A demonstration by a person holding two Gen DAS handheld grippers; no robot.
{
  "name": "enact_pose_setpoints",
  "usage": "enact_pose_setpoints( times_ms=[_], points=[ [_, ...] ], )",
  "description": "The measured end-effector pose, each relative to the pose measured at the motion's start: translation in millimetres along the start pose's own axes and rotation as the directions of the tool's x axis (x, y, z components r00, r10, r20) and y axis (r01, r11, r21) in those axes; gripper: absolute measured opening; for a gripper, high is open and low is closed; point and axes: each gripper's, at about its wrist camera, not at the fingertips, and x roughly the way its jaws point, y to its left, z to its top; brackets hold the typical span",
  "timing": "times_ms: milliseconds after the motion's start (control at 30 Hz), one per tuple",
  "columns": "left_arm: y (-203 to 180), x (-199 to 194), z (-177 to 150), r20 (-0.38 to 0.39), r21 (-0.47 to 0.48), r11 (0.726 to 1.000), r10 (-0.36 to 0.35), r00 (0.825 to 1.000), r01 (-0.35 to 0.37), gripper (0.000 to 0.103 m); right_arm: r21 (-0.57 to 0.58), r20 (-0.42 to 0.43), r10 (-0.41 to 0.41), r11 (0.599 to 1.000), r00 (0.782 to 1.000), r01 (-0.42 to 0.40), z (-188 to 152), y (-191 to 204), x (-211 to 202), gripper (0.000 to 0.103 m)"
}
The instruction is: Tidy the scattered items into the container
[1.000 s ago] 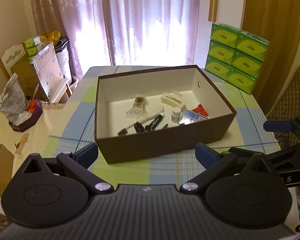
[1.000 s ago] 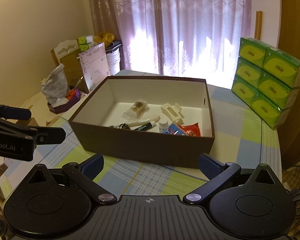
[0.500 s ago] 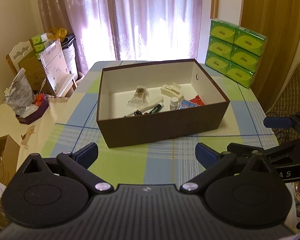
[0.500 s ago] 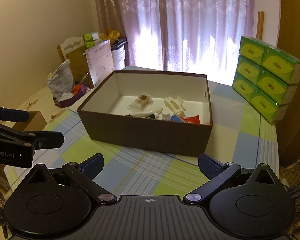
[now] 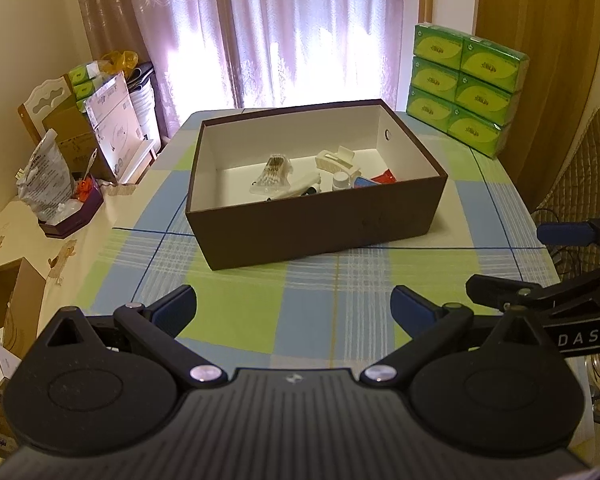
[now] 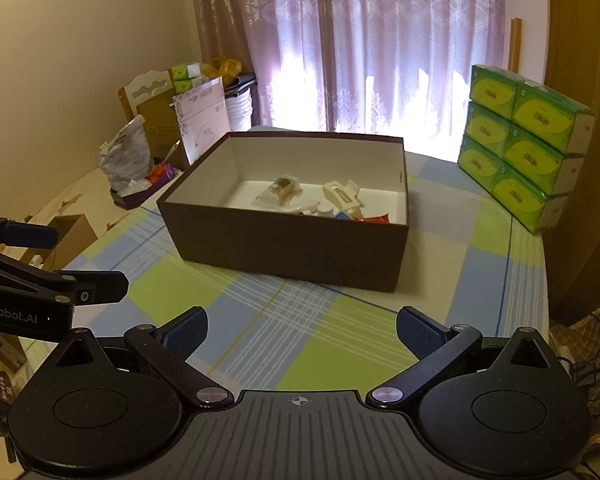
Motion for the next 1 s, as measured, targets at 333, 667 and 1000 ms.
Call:
enact_pose_setpoints(
  times_ms=[333, 667, 1000],
  points=[
    [-17, 0, -13, -0.007, 0.005, 1.000, 0.004, 1.000, -0.004, 0.102, -0.005, 0.004, -0.012, 1.000, 1.000, 0.012, -17, -8, -7, 0.103],
    [-21, 2, -20, -0.016, 0.000, 1.000, 0.020, 1.000, -0.020, 0.102, -0.033, 0.018, -0.040, 0.999, 0.999, 0.041, -23, -4, -6, 0.103],
    [-17, 10, -23, -0.038, -0.018, 0.999, 0.037, 0.999, -0.037, 0.102, -0.043, -0.002, -0.030, 0.999, 1.000, 0.030, -24, -4, 3, 0.103]
  ],
)
